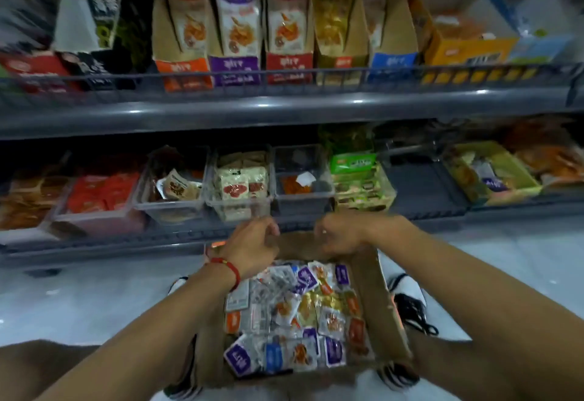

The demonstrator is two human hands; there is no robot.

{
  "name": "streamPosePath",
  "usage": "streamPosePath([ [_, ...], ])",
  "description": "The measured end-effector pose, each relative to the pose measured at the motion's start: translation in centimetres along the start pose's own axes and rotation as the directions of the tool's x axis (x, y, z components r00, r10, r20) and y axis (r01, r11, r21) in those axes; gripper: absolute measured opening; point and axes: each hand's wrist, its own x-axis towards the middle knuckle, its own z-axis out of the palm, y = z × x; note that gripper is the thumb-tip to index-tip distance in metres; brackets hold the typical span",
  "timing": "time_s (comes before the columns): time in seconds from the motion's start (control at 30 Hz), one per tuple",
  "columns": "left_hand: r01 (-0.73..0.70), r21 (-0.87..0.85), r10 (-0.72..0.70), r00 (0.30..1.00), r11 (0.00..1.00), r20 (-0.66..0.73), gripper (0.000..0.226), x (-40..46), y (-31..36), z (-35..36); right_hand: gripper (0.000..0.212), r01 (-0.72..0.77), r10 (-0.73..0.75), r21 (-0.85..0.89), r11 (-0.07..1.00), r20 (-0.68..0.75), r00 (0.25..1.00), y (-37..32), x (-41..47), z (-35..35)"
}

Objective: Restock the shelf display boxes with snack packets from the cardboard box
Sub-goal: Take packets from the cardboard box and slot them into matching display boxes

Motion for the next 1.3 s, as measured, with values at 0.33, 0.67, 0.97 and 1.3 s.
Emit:
streamPosePath([
  [0.33, 0.229, 0.347, -0.345, 0.881, 0.909, 0.323, 0.027, -2.2, -9.3, 14.1, 0.051, -0.137, 0.107, 0.080, 0.987, 0.295, 0.949, 2.8, 5.0, 20.8],
  [0.67, 0.370, 0.280, -0.453, 0.819, 0.886, 0.351, 0.033, -3.1, -10.2, 20.0, 0.049, -0.018, -0.007, 0.204, 0.979, 0.120, 0.993, 0.8, 8.3, 28.0],
  [0.97, 0.496, 0.081, -0.499, 0.829, 0.865, 0.253, 0.032, -4.5, -11.8, 19.5, 0.030, -0.077, 0.028, 0.317, 0.945, 0.156, 0.987, -0.2, 8.0, 26.9],
  [1.3, 0.319, -0.210, -0.262, 0.930, 0.924, 0.259, 0.073, -4.2, -7.4, 15.2, 0.014, -0.061, 0.054, 0.910, 0.411, 0.042, 0.998, 1.7, 3.7, 18.5],
])
